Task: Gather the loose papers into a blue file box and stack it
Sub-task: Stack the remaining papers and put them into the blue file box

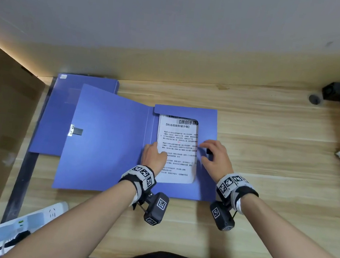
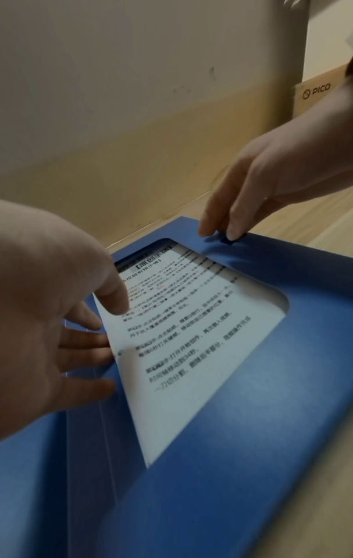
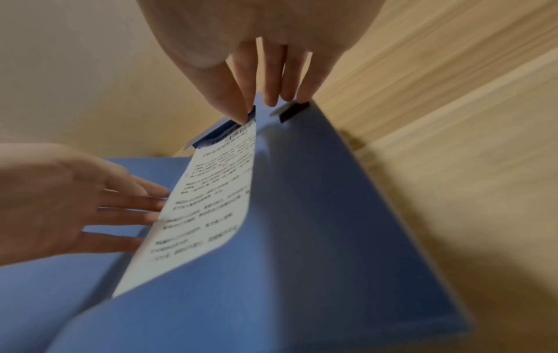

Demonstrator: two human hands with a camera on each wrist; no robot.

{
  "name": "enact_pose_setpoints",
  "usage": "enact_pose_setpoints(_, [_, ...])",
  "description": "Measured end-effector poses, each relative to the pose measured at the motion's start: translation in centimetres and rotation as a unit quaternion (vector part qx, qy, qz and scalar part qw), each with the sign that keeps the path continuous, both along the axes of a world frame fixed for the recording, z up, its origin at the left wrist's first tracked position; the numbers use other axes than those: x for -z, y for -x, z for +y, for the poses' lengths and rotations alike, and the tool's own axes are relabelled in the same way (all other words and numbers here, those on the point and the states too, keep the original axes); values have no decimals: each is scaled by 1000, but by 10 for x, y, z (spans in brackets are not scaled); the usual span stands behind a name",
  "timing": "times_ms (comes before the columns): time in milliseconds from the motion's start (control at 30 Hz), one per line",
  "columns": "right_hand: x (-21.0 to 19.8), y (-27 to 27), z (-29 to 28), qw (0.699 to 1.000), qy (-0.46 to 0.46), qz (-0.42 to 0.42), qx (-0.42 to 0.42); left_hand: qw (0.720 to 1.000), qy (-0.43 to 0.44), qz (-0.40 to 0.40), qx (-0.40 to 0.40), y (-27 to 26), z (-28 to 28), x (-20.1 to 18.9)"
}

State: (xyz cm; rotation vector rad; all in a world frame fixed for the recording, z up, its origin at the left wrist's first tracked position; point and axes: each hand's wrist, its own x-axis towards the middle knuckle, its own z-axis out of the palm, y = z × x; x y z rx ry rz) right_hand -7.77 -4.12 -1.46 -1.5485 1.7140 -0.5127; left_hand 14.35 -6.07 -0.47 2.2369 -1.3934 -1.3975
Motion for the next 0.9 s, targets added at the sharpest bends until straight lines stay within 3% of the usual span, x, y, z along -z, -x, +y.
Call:
enact_pose_setpoints(200, [6,0,21,993,-71,77,-57,1000,-1,21,12,-5,17,25])
enact_pose_setpoints(400, [6,-6,17,983,-92,132,-91,997,-34,64,26,-8,9,6])
enact_pose_setpoints(567, [-1,-9,13,970,-101,180,-129,981,-35,166,-99,-23,-6,-40])
enact_pose_setpoints(633, [-4,-9,12,965,-110,193,-140,977,-12,165,-136,-37,-10,-55])
enact_pose_setpoints(766, [-9,-11,12,953,-131,215,-169,980,88,83,-159,-84,-13,-75])
enact_pose_setpoints(900, [-14,-16,9,950,-143,224,-164,968,147,-163,-120,-143,-11,-81])
